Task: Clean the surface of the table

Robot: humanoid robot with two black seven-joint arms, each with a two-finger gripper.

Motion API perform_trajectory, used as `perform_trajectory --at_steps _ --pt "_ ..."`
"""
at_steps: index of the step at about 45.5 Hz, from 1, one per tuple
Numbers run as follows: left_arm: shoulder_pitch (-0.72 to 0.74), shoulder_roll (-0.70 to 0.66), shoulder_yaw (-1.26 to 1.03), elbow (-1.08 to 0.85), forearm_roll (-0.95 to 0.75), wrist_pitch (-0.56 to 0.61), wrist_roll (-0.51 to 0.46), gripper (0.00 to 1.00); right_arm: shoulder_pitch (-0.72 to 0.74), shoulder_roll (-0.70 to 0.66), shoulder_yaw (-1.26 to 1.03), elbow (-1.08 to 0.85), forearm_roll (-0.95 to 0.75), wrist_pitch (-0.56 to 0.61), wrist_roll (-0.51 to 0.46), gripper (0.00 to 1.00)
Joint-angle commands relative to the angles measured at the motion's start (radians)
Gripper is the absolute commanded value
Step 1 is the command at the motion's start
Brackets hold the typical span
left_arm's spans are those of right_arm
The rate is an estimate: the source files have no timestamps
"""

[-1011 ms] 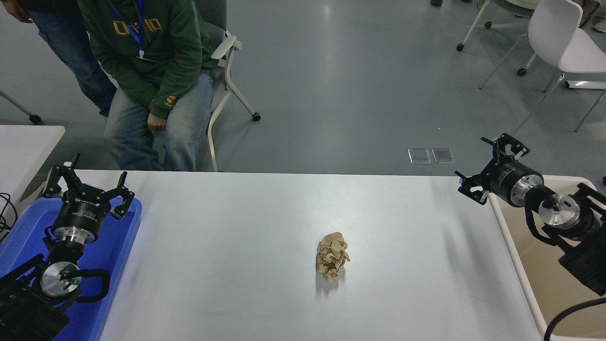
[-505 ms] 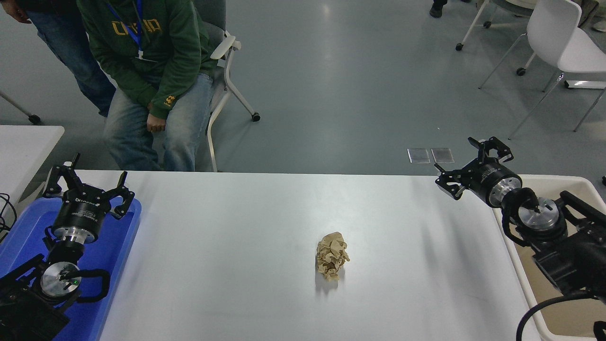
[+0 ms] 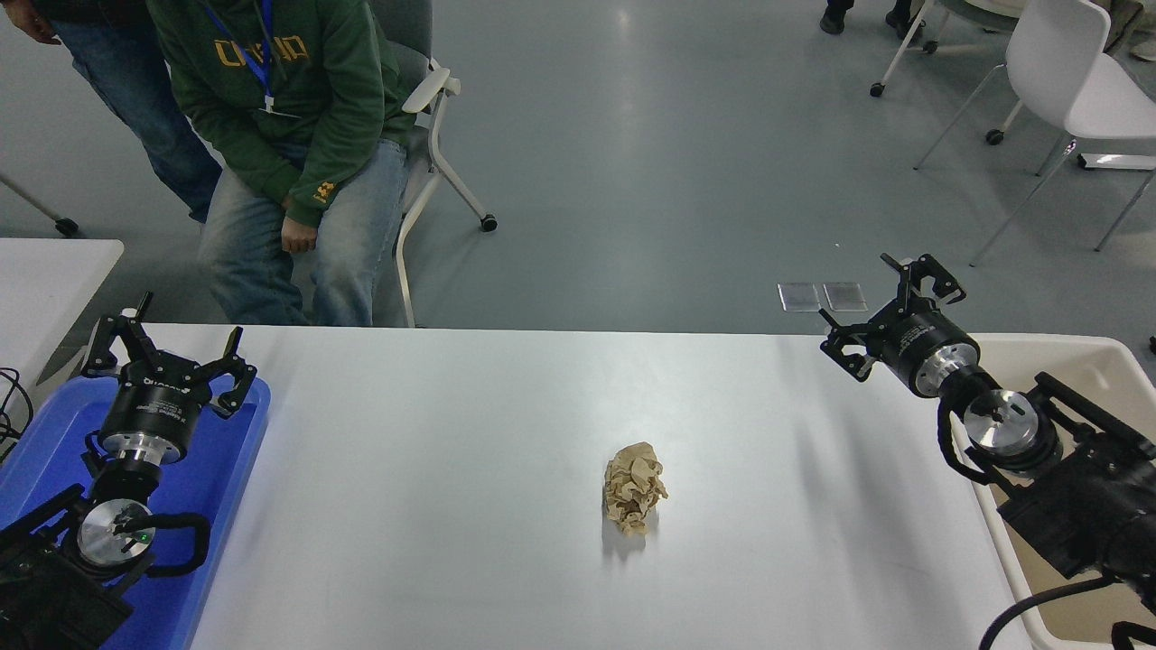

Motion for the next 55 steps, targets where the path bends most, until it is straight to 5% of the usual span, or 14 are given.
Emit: perform_trajectory --at_steps 1,55 --pt "0.000 0.000 0.000 0.000 0.000 0.000 0.000 1.00 -0.018 0.041 -0.001 0.001 -0.104 0.011 0.080 0.98" --pt "0.000 0.000 0.000 0.000 0.000 0.000 0.000 1.00 -0.024 0.046 -0.023 0.033 -0.222 -0.002 0.085 0.99"
